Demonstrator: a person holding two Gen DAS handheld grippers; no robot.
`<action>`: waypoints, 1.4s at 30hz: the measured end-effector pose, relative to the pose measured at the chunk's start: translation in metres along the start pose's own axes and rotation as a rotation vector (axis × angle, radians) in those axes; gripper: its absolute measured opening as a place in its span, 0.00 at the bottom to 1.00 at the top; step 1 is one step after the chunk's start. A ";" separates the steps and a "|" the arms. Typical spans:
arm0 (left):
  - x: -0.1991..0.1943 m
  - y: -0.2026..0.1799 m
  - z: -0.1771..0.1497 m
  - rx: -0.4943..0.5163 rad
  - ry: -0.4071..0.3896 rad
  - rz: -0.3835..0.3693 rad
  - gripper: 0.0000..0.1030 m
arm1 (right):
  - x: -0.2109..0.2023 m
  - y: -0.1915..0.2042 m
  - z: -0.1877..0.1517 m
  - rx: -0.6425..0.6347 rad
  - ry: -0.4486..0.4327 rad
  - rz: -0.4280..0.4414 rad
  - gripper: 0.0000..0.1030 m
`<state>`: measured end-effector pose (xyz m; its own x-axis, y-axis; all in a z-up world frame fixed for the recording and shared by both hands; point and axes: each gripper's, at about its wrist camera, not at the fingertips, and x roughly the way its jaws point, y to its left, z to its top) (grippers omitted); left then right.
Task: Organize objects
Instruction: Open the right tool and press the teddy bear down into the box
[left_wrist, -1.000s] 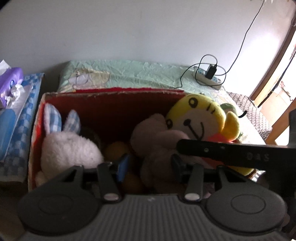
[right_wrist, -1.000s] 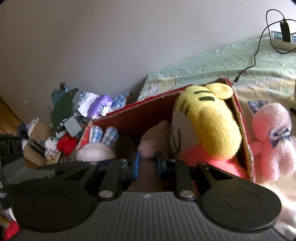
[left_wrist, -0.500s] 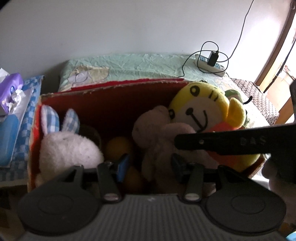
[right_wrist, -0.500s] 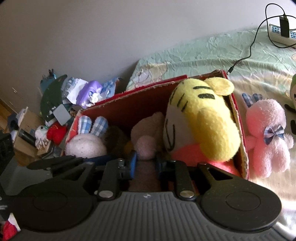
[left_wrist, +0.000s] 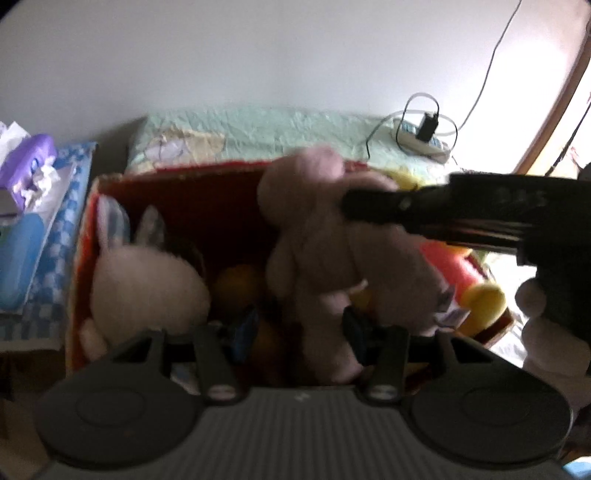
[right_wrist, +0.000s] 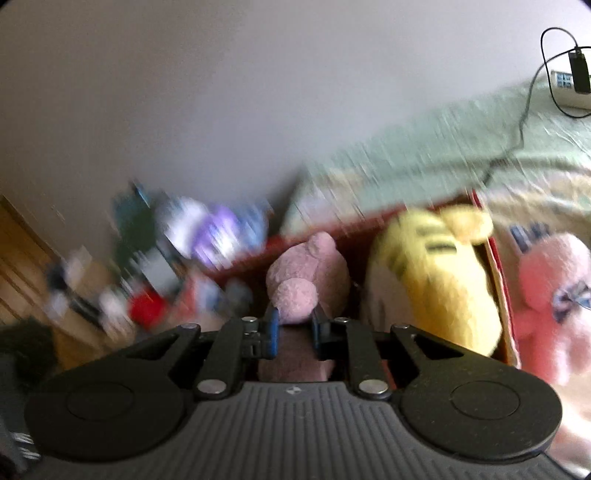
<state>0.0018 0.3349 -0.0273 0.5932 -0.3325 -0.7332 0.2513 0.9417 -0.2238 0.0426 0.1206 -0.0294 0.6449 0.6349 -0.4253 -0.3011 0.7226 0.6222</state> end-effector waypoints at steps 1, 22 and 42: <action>-0.001 0.000 0.003 -0.003 -0.004 0.008 0.52 | 0.001 -0.001 -0.003 0.001 -0.017 -0.008 0.16; 0.028 -0.001 0.010 0.026 0.086 0.138 0.60 | 0.008 0.000 -0.026 -0.052 0.114 -0.178 0.12; 0.035 -0.007 0.009 0.133 0.103 0.171 0.60 | 0.028 0.009 -0.038 -0.097 0.179 -0.325 0.05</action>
<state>0.0275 0.3162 -0.0458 0.5567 -0.1549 -0.8162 0.2564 0.9665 -0.0085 0.0305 0.1554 -0.0604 0.5871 0.4003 -0.7036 -0.1718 0.9110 0.3749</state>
